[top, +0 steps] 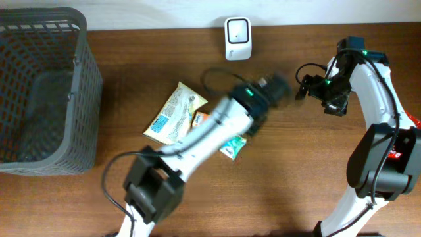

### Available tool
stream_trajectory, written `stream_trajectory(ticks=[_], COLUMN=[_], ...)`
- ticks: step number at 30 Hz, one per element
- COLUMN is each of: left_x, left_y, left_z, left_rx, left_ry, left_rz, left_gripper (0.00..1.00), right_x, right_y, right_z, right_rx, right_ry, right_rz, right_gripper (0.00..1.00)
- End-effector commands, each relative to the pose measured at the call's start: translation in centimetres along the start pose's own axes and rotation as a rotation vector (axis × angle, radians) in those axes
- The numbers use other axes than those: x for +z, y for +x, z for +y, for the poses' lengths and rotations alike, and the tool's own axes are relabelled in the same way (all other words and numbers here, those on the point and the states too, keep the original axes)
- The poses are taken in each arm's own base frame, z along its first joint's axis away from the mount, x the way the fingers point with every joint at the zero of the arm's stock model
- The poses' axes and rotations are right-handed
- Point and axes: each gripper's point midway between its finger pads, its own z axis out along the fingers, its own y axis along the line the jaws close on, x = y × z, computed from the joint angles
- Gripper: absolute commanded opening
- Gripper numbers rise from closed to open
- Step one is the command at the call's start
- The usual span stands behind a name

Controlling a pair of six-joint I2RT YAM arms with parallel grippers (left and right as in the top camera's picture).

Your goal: Scan the item barcode

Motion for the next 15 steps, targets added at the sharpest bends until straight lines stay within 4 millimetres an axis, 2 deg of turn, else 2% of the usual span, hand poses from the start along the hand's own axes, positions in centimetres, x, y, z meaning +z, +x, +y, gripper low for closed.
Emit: stream_trajectory(ticks=[1, 3, 6, 10, 15], left_x=[-0.2, 0.2, 1.0, 3.6, 5.6], left_y=[0.9, 2.0, 3.8, 6.1, 7.6], left_z=[1.5, 1.2, -0.3, -1.6, -2.5], left_rx=[-0.145, -0.173, -0.175, -0.194, -0.191], left_ry=[0.290, 0.443, 0.696, 0.736, 0.736], left_rz=[0.078, 0.140, 0.208, 0.289, 0.311], left_gripper=[0.53, 0.49, 0.46, 0.47, 0.49], right_x=[0.0, 0.0, 0.0, 0.0, 0.0], right_y=[0.0, 0.0, 0.0, 0.0, 0.0], right_z=[0.2, 0.2, 0.2, 0.2, 0.2], right_rx=[0.004, 0.004, 0.004, 0.004, 0.004], right_ry=[-0.005, -0.005, -0.005, -0.005, -0.005], right_rz=[0.001, 0.001, 0.001, 0.001, 0.001], right_gripper=[0.98, 0.98, 0.98, 0.98, 0.98])
